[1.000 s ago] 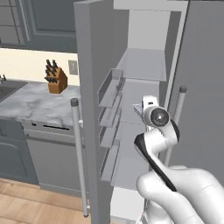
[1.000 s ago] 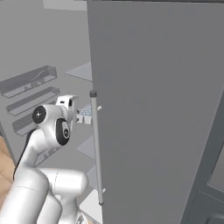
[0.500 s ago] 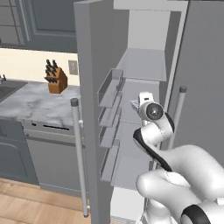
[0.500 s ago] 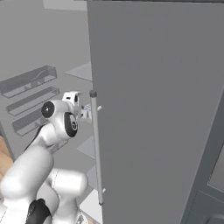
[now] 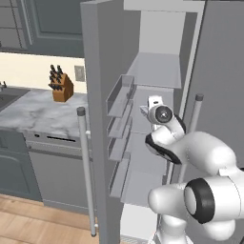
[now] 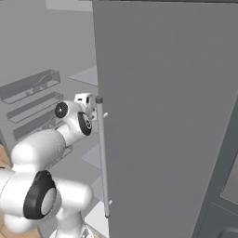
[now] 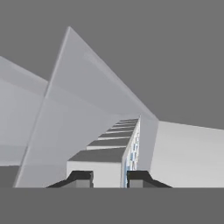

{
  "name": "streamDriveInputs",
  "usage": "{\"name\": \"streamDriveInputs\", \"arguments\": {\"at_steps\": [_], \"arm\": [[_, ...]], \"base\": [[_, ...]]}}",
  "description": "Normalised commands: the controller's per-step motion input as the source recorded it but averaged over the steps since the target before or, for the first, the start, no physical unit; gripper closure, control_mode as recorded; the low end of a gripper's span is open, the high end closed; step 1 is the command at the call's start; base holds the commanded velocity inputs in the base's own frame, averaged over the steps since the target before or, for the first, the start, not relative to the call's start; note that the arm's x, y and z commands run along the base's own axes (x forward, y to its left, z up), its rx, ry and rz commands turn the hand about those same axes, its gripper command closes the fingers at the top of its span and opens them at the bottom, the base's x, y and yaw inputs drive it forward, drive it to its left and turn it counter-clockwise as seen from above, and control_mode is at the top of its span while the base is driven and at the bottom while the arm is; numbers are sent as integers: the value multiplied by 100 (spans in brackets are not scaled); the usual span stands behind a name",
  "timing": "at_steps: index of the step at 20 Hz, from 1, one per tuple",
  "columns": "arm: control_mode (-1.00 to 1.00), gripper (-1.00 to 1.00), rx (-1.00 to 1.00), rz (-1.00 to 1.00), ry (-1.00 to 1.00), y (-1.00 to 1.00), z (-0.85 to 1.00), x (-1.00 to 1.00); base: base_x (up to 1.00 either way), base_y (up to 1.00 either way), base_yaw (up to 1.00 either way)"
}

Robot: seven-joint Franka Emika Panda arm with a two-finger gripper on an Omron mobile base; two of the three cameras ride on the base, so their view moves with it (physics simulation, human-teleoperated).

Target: The ice cube tray has been filled with water. Take the tray and place it in the freezer to make ice. Close the freezer door after placing the tray.

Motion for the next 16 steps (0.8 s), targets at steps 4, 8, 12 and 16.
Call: {"name": "streamDriveInputs", "arguments": {"at_steps": [4, 8, 12, 16], "arm": [[-100, -100, 0, 0, 0, 0, -10, 44], [-100, -100, 0, 0, 0, 0, -6, 24], [-100, -100, 0, 0, 0, 0, -3, 5], [-100, -100, 0, 0, 0, 0, 0, -24]], "base": [[0, 0, 0], [0, 0, 0], [0, 0, 0], [0, 0, 0]]}}
